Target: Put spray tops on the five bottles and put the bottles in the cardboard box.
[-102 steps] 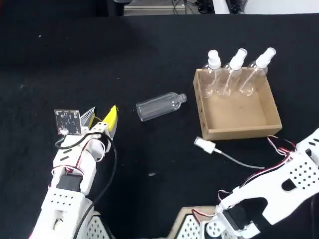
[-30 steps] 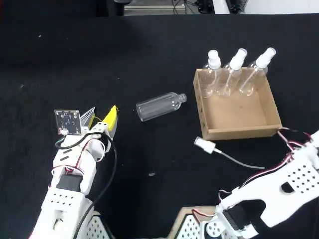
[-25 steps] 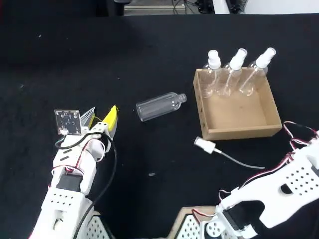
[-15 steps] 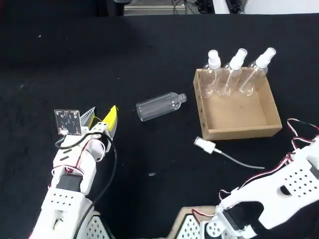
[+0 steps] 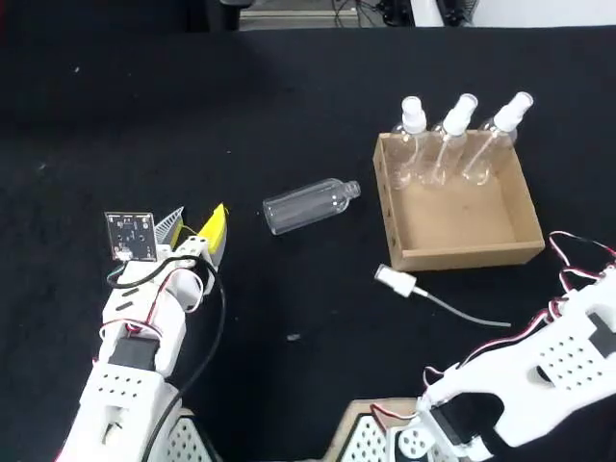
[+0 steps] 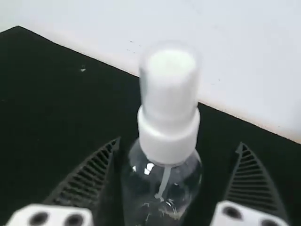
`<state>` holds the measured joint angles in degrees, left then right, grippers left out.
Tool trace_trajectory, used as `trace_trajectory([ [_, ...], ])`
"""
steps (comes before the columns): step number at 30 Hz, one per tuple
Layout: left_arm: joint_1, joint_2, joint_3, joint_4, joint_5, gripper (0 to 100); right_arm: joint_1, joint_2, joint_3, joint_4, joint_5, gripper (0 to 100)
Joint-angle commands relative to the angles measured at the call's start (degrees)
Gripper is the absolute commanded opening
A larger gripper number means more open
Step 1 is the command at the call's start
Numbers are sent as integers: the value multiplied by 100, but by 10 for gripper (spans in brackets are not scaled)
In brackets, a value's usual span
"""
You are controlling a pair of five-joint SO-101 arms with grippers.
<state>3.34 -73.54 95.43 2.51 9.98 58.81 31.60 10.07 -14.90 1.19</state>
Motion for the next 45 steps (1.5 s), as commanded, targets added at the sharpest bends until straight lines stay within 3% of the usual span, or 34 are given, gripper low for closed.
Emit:
trace_trajectory([
  [1,22,-26,4,-132,44,198,-44,-479,-57,0,35,315],
  [7,22,-26,4,-132,44,198,-88,-295,-101,-26,35,315],
  [14,40,-26,4,-132,44,198,-88,259,-163,-1240,35,314],
  [20,40,-26,4,-132,44,198,-88,321,-154,-1327,35,307],
  [29,31,-26,4,-132,44,198,-35,312,-31,-1327,176,11],
  [33,31,-26,4,-132,44,198,-53,321,215,-1380,642,52],
  [45,31,-26,4,-132,44,198,-70,312,453,-1336,651,263],
])
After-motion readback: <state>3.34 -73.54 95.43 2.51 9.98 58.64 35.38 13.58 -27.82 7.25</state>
